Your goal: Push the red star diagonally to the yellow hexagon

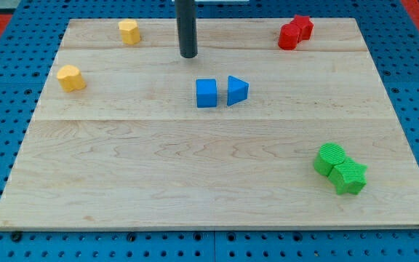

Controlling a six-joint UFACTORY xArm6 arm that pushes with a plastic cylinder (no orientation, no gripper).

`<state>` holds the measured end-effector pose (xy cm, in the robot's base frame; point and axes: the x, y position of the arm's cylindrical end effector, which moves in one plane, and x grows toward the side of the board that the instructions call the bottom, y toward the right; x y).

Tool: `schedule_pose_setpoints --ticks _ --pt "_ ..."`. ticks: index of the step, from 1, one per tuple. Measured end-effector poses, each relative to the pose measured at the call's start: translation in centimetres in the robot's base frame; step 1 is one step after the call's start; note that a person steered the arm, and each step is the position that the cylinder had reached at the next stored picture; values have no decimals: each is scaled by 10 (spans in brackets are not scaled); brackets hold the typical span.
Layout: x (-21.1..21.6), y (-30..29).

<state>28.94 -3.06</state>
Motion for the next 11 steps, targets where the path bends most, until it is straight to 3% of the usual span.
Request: schedule_pose_setpoints --ticks 2,3,4,5,6,7,8,9,10,11 --pt "0 7" --pt "0 51" --pt "-8 175" --pt "-9 255" --pt "-32 291" --pt "-73 250" --pt "-84 180" --pt "-80 161" --pt "-41 142" --pt "-31 120"
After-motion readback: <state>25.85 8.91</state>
